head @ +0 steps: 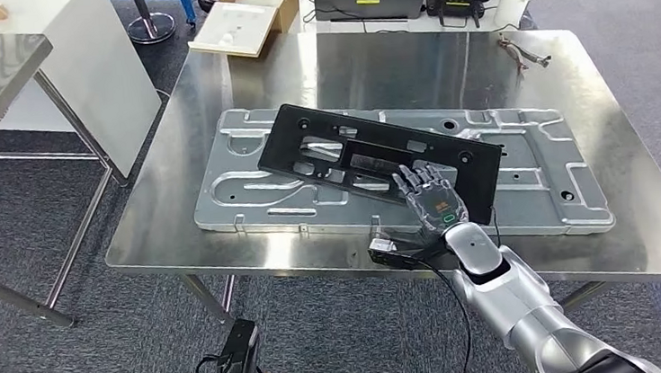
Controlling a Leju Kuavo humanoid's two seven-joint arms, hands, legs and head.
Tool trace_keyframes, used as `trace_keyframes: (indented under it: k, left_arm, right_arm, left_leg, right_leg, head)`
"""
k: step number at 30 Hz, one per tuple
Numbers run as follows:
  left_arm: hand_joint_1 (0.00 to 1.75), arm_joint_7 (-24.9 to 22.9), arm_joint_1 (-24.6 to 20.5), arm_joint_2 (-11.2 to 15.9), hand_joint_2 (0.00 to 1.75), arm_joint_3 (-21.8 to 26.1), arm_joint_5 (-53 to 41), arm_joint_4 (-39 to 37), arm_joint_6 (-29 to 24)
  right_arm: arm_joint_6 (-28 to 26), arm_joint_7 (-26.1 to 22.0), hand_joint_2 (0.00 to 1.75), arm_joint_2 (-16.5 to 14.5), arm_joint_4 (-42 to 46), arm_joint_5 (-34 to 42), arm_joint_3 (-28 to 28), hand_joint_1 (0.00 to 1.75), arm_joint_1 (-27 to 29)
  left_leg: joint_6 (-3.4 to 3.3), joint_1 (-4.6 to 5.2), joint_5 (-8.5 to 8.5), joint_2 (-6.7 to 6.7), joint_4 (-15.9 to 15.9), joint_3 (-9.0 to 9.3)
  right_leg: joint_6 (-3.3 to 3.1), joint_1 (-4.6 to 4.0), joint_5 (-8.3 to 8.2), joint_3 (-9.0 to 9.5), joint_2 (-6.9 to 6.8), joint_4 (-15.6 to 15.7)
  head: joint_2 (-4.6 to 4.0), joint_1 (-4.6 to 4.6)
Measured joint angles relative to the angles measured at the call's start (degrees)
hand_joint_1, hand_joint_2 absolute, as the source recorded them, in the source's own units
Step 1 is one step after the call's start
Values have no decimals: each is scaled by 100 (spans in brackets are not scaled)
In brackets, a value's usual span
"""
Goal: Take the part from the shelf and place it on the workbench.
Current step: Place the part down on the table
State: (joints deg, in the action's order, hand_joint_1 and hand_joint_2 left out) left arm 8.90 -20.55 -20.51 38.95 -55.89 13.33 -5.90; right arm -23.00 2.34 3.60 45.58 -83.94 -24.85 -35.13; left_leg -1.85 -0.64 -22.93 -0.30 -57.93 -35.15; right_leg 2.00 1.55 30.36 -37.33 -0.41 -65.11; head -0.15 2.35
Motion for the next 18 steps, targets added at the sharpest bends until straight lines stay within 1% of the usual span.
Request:
trace_keyframes:
  k: [1, 2, 3, 4, 5, 6, 7, 8, 9, 10, 11, 12, 13, 14, 15, 16, 17, 18]
  left_arm:
    - [0, -4, 1, 1, 0, -17, 21, 0, 2]
    - [0, -10, 4, 2, 0, -35, 41, 0, 3]
    - [0, -19, 8, 2, 0, -53, 63, 0, 3]
    - [0, -31, 12, 3, 0, -68, 86, 0, 1]
    - [0, -43, 15, 3, 0, -85, 102, 0, -2]
    - [0, -54, 14, 3, 0, -105, 116, 0, -5]
    - [0, -61, 9, 3, 0, -131, 126, 1, -11]
    - [0, -71, 5, 3, 0, -159, 133, 1, -15]
    - [0, -81, 1, 3, 0, -184, 143, 2, -20]
    - [0, -92, 1, 3, 0, -203, 156, 2, -25]
    - [0, -103, 6, 4, 0, -217, 170, 3, -30]
    - [0, -110, 9, 7, 0, -228, 182, 4, -34]
    - [0, -114, 13, 9, 0, -241, 191, 5, -38]
    - [0, -116, 15, 12, 0, -253, 193, 6, -39]
    - [0, -118, 16, 14, 0, -265, 195, 7, -40]
    - [0, -118, 18, 15, 0, -277, 196, 7, -40]
    - [0, -119, 21, 16, 0, -290, 199, 7, -40]
    - [0, -120, 25, 17, 0, -303, 201, 7, -40]
  right_arm:
    - [-11, 13, 0, -5, 97, -34, -24, 0, 29]
    - [-1, 31, 0, -10, 215, -74, -54, 0, 63]
    - [15, 49, 0, -15, 343, -112, -85, 0, 99]
    - [31, 68, 44, -16, 489, -152, -124, 0, 128]
    - [48, 83, 87, -16, 637, -192, -166, 0, 145]
    - [64, 94, 131, -16, 789, -226, -210, 0, 151]
    - [87, 105, 175, -18, 933, -257, -257, 0, 147]
    - [111, 114, 175, -19, 1057, -283, -298, 0, 146]
    - [132, 125, 175, -20, 1165, -306, -338, 0, 147]
    - [146, 134, 175, -20, 1255, -326, -377, 0, 152]
    - [155, 142, 175, -17, 1336, -343, -414, 0, 160]
    - [164, 151, 175, -6, 1406, -355, -450, 0, 162]
    - [173, 157, 175, 10, 1471, -363, -486, 0, 164]
    - [181, 162, 175, 38, 1529, -368, -518, 0, 164]
    - [189, 166, 175, 73, 1576, -375, -550, 0, 163]
    - [194, 169, 175, 110, 1613, -382, -578, 0, 166]
    - [201, 174, 175, 149, 1639, -389, -601, 0, 173]
    - [207, 178, 175, 185, 1658, -397, -619, 0, 182]
  left_leg:
    - [-20, 8, 21, 3, -6, -39]
    - [-31, 17, 41, 4, -17, -82]
    - [-34, 23, 61, 2, -32, -124]
    - [-29, 25, 79, -2, -50, -165]
    - [-18, 26, 96, -6, -70, -201]
    - [-3, 26, 111, -8, -92, -232]
    - [20, 34, 127, -9, -113, -265]
    - [51, 41, 149, -9, -125, -289]
    - [87, 47, 177, -10, -133, -309]
    - [127, 51, 213, -10, -127, -323]
    - [166, 52, 249, -13, -117, -332]
    - [201, 46, 229, -16, -134, -355]
    - [231, 41, 124, -15, -212, -398]
    - [259, 35, -80, -15, -399, -472]
    - [283, 22, -364, -10, -709, -571]
    - [303, 18, -642, -7, -1086, -676]
    - [320, 14, -838, -6, -1448, -754]
    - [329, 12, -912, -6, -1695, -770]
  right_leg:
    - [7, -2, 221, -142, 5, -388]
    - [14, -2, 368, -254, 9, -721]
    - [16, -2, 407, -289, 11, -896]
    - [13, -2, 328, -210, 12, -835]
    - [3, -1, 177, -36, 12, -577]
    - [-11, -1, 30, 201, 11, -188]
    - [-28, -13, -74, 412, 13, 176]
    - [-50, -28, -135, 543, 18, 421]
    - [-73, -45, -150, 601, 23, 556]
    - [-100, -65, -167, 590, 30, 577]
    - [-137, -62, -204, 563, 32, 586]
    - [-176, -53, -241, 536, 21, 606]
    - [-222, -41, -293, 498, 11, 619]
    - [-265, -28, -350, 449, -5, 634]
    - [-295, -29, -406, 387, -19, 637]
    - [-314, -33, -459, 317, -27, 636]
    - [-320, -39, -514, 245, -37, 634]
    - [-318, -44, -568, 171, -46, 631]
  head:
    - [0, 1]
    - [0, 1]
    - [0, 1]
    - [0, 1]
    - [0, 1]
    - [0, 1]
    - [0, 1]
    - [0, 1]
    - [0, 2]
    - [0, 2]
    - [0, 2]
    - [0, 2]
    - [0, 1]
    - [0, 2]
    - [0, 2]
    - [0, 2]
    - [0, 2]
    - [0, 2]
